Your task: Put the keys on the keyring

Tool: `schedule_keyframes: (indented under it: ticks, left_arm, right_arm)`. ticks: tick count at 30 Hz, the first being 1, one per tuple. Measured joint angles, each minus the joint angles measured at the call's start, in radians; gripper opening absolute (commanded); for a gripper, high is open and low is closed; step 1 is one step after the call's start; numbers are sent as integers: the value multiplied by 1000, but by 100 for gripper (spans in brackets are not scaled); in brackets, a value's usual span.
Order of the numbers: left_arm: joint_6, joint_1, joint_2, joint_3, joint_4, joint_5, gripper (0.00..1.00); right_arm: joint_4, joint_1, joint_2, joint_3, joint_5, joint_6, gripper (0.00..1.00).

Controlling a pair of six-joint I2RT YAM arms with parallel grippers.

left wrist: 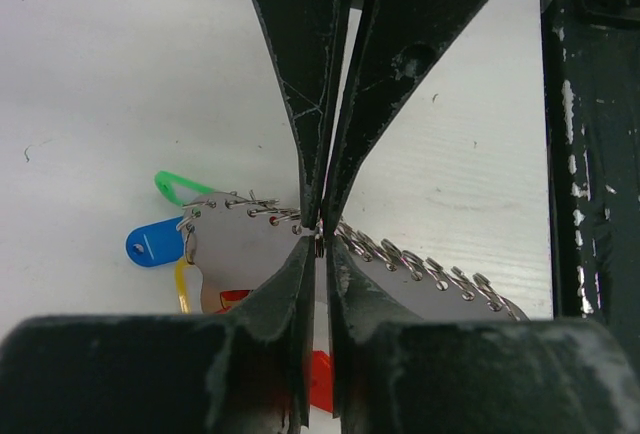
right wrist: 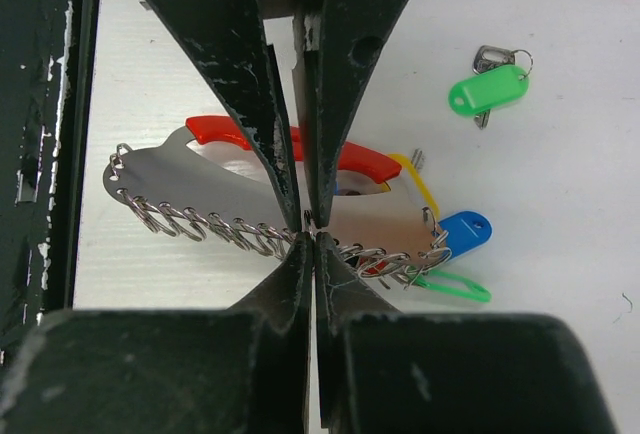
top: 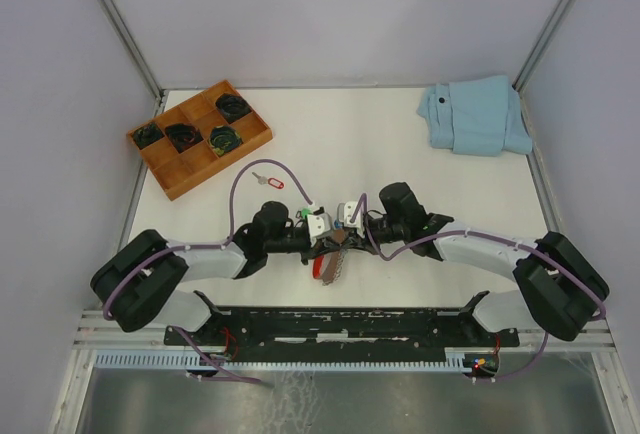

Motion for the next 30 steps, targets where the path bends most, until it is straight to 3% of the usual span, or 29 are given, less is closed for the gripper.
schedule_keyframes:
  ticks: [6, 12, 22, 30]
  left_arm:
    - [-1, -2, -61, 0, -1, -47, 29]
    - [-28, 5, -142, -19, 32, -197, 43]
    - [-142, 60, -166, -33, 23, -507, 47]
    - [-240, 129, -134, -20, -40, -599, 54]
  right_arm:
    - [-3, -32, -10, -7, -3, -30, 1]
    - [-13, -90, -61, -29, -28, -75, 1]
    - [-93, -129, -69, -23, -117, -215, 1]
    - [-141, -129, -42, 7, -135, -284, 1]
